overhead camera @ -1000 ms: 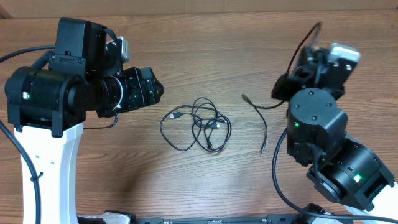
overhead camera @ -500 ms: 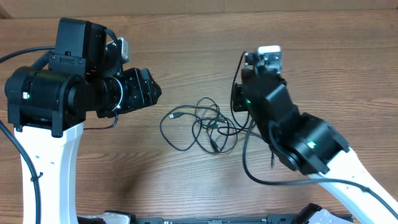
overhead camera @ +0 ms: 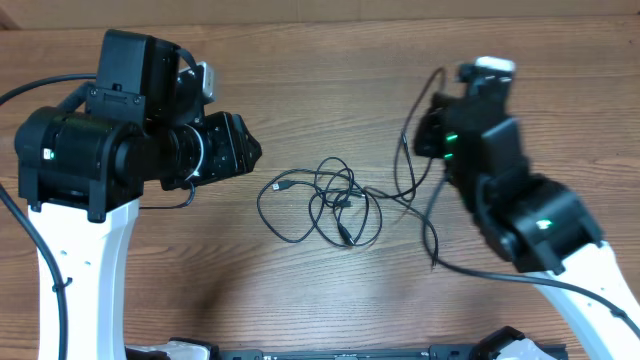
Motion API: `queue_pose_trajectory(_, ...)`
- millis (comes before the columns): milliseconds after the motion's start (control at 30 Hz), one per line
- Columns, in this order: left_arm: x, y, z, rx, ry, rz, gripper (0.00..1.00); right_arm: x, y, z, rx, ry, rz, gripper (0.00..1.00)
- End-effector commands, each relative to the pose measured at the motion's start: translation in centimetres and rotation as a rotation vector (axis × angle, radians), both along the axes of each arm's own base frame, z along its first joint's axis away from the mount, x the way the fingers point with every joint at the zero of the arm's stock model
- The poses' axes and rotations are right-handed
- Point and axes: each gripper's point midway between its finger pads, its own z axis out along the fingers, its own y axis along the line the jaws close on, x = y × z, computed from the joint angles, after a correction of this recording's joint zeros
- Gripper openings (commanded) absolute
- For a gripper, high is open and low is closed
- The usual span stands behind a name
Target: Untangle cables
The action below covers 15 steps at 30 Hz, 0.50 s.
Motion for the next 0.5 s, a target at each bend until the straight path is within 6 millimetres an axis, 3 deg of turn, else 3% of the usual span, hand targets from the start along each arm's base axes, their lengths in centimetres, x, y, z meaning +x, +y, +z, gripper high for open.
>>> queue_pose_trajectory(0, 0.1, -0.4, -0.5, 0.009, 0.012, -0.026, 0.53, 0.1, -2.9, 1.0, 0.094, 0.014, -0.014, 0.04)
queue_pose_trajectory(300, 0.2, -0.5, -1.8, 0.019, 0.058, -0.027, 0.51, 1.4, -13.0, -2.2, 0.089, 0.123, -0.294, 0.04)
queue_pose_trajectory(467, 0.4, -0.5, -3.0, 0.024, 0.088, -0.027, 0.48, 1.6, -15.3, -4.6, 0.186, 0.216, -0.306, 0.04)
